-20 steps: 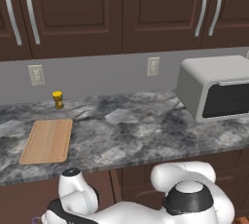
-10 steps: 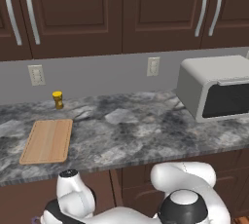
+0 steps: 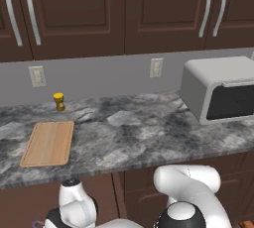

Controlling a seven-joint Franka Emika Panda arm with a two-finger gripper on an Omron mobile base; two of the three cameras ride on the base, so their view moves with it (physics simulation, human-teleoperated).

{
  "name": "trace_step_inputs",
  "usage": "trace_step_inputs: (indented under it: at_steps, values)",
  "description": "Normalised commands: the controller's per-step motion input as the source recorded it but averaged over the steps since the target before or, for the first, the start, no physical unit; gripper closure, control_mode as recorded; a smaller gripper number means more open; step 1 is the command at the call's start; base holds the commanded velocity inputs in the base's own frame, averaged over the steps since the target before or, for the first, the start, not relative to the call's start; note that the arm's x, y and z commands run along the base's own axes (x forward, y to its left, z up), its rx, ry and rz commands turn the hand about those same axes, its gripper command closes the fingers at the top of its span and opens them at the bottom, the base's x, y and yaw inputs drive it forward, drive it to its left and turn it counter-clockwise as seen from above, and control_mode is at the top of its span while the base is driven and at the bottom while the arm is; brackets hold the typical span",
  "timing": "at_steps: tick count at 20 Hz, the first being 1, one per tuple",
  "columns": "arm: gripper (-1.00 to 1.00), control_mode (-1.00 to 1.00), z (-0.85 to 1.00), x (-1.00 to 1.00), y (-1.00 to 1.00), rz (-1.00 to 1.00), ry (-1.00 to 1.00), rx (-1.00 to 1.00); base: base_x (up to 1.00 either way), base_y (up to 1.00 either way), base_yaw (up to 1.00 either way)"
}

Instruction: Open the drawer on the left and place the cutting tools on the cutting board.

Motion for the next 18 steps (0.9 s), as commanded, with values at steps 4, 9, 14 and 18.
trace_step_inputs:
  at_steps: [4,9,14,18]
  values:
    - [-1.0,-1.0,-0.26,0.0,0.0,0.0,0.0,0.0,0.0,0.0,0.0]
    - [-1.0,-1.0,-0.27,0.0,0.0,0.0,0.0,0.0,0.0,0.0,0.0]
    - [1.0,-1.0,-0.03,0.0,0.0,0.0,0.0,0.0,0.0,0.0,0.0]
    - [1.0,-1.0,0.0,0.0,0.0,0.0,0.0,0.0,0.0,0.0,0.0]
